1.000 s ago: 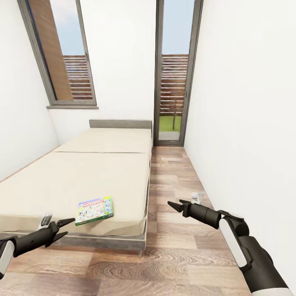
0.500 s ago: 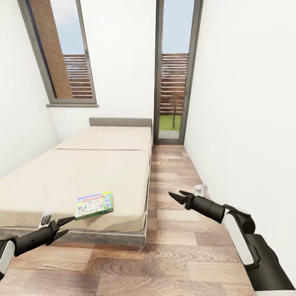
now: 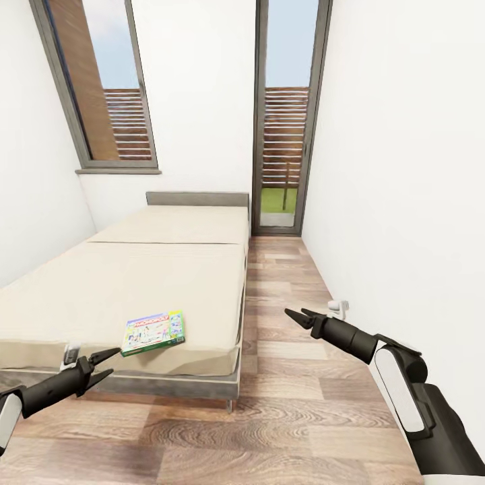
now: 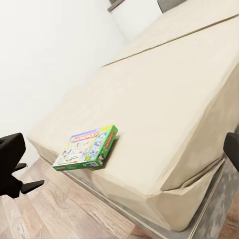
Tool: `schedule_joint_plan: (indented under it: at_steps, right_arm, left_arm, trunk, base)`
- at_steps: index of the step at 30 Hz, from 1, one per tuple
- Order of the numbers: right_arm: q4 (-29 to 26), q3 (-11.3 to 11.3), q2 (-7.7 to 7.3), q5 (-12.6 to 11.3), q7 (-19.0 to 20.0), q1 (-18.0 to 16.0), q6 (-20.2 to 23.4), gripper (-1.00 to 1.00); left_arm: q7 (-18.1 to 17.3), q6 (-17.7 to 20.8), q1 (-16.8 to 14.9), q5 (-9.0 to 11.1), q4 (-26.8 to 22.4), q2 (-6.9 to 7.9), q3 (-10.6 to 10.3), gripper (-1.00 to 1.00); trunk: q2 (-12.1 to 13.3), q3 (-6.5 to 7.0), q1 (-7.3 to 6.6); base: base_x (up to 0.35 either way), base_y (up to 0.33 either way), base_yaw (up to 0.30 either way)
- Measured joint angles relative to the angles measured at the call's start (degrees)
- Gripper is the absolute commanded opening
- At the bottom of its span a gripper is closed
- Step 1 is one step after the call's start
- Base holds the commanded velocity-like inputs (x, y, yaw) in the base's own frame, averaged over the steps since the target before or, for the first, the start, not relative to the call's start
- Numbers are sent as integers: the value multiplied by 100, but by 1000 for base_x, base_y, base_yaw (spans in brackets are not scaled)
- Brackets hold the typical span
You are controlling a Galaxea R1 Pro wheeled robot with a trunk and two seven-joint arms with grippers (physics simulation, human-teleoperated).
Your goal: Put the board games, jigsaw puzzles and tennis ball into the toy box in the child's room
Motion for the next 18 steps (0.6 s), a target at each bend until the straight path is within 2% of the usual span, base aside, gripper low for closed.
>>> schedule_joint_plan:
  at_steps: [1,2,7,18]
  right_arm:
    - [-1,-2,2,2,-4,0,4,100]
    - [-3,-6,6,5,-9,0,9,100]
    - [-3,-10,9,14,-17,0,19,100]
    - [3,-8,12,28,-27,0,31,100]
  left_arm:
    - [-15,-9,0,94,-1,-1,32,100]
    - [-35,-32,0,282,-2,-1,93,100]
    - [-51,-134,0,638,-2,-3,190,100]
    - [-36,-180,0,762,-3,0,234,100]
  trunk:
    - [0,0,0]
    - [0,0,0]
    - [0,0,0]
    - [0,0,0]
  base:
    - [0,0,0]
    - [0,0,0]
    - [0,0,0]
    - [0,0,0]
